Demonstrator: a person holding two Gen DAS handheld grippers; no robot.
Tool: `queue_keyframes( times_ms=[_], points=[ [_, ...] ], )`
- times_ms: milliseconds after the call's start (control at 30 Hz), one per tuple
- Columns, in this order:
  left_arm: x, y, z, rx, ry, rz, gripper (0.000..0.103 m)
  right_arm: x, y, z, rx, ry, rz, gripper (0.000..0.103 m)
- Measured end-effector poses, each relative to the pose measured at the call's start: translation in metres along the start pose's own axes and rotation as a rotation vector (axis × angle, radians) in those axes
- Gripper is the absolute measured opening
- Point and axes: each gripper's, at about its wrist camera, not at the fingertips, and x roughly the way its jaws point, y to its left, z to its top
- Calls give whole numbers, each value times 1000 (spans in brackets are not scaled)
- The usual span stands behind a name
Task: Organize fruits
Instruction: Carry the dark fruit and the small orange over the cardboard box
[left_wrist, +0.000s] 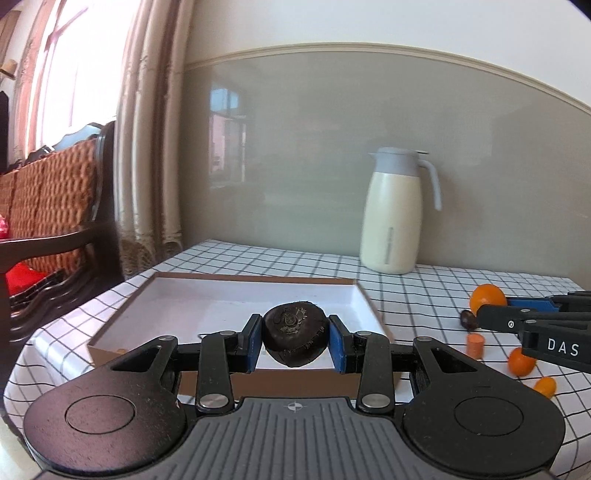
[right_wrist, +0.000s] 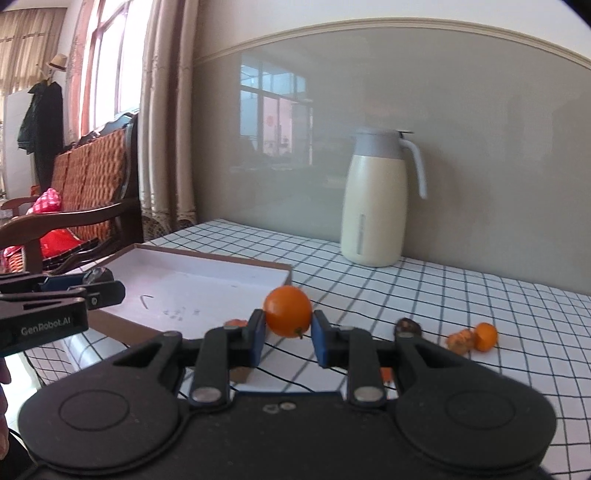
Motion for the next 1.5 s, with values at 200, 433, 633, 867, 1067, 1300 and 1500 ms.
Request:
queue_keyframes(
  times_ms=[200, 433, 633, 867, 1067, 1300, 1500],
  points=[
    [-1, 19, 2, -4, -11, 45, 37, 6, 19, 6, -19, -15, 52, 18],
    [3, 43, 5, -19, -12, 90, 37, 18, 44, 13, -40, -21, 107, 18],
    [9, 59, 9, -14, -17, 121, 37, 28, 59, 20, -59, -26, 138, 18],
    [22, 73, 16, -3, -16, 142, 37, 43, 67, 30, -87, -24, 152, 18],
    [39, 79, 22, 2, -17, 148, 37, 62, 71, 36, -103, -10, 155, 18],
    [59, 81, 24, 6, -2, 151, 37, 80, 70, 40, -105, 6, 152, 18],
    [75, 81, 24, 9, 10, 149, 37, 94, 70, 42, -106, 20, 149, 18]
  ],
)
